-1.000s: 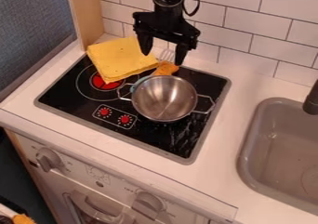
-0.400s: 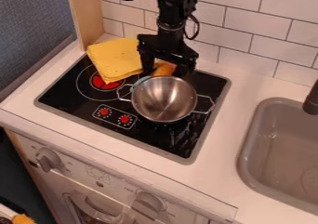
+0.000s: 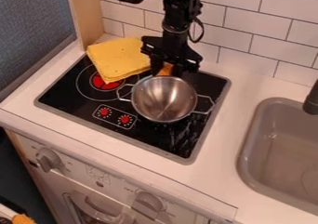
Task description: Move the orange object to the bottom of the left burner
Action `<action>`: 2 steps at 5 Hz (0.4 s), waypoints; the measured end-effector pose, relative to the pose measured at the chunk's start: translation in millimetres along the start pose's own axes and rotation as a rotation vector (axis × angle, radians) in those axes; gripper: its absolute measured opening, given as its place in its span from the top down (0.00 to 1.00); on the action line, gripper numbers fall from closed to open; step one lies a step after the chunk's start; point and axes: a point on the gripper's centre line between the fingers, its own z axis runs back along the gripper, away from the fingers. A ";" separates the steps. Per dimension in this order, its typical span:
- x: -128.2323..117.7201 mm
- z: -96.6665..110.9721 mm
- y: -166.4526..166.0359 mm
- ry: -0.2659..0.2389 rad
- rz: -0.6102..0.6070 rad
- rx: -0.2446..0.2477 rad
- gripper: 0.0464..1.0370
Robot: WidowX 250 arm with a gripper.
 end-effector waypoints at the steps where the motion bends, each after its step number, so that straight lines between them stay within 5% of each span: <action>1: -0.3 -0.2 0.3 0.000 -0.004 0.006 0.64; 2: -4.5 0.9 -1.3 0.004 -0.009 -0.007 0.64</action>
